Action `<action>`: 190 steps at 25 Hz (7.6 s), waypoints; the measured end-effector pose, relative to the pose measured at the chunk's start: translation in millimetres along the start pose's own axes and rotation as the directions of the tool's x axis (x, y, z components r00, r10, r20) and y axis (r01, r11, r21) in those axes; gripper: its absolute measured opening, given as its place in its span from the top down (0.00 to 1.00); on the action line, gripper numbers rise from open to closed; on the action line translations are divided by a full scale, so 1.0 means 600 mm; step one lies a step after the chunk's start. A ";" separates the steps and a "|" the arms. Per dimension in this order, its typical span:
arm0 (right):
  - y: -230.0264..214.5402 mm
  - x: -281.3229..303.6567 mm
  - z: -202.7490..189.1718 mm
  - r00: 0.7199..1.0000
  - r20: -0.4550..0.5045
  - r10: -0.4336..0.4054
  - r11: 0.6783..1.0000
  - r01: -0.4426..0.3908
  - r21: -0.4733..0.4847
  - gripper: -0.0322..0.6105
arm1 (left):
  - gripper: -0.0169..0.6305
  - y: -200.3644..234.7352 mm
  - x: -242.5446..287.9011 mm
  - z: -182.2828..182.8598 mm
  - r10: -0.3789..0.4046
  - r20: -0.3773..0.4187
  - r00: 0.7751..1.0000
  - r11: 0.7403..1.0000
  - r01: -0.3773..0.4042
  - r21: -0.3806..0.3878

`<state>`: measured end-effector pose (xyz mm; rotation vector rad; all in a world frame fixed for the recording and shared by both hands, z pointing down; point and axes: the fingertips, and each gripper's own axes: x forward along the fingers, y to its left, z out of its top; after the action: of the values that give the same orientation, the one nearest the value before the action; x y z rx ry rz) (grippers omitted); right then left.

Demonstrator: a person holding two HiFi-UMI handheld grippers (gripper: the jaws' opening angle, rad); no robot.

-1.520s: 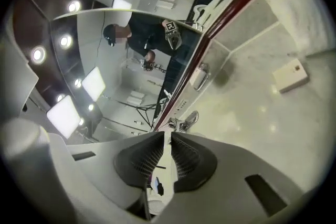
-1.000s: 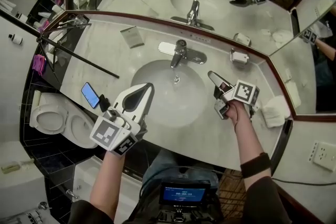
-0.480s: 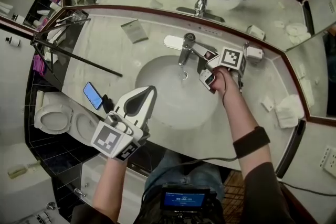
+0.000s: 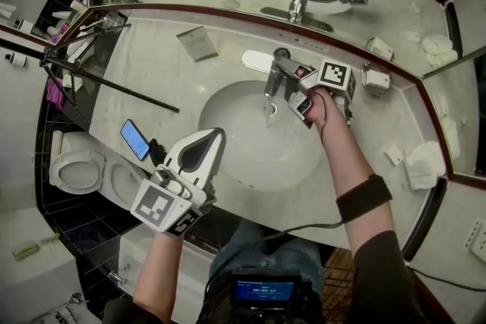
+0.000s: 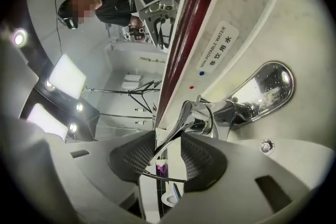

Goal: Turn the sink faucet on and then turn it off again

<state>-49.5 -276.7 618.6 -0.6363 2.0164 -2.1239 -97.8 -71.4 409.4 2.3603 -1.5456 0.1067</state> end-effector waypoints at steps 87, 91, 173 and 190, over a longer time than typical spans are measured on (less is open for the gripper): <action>0.025 -0.829 -0.002 0.903 0.415 -0.113 0.884 0.282 -0.373 0.95 | 0.97 -0.222 -0.033 0.072 0.014 0.079 0.997 0.995 -0.022 0.093; 0.015 -0.843 -0.008 0.895 0.429 -0.122 0.886 0.293 -0.359 0.95 | 0.97 -0.234 -0.034 0.072 -0.006 0.086 0.996 0.993 -0.004 0.115; -0.018 0.052 -0.052 0.838 0.133 -0.529 -0.735 -0.375 -0.565 0.79 | 0.97 -0.033 -0.029 -0.091 0.277 0.020 0.961 0.957 -0.274 -0.092; -0.003 0.058 -0.020 0.749 -0.039 -0.662 -0.436 -0.426 -0.793 0.79 | 0.97 -0.025 -0.011 -0.075 0.274 0.022 0.962 0.959 -0.271 -0.083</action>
<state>-85.3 -278.7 627.1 -0.0618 4.0158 0.8578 -82.0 -46.4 447.4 2.0873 -1.8487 0.0666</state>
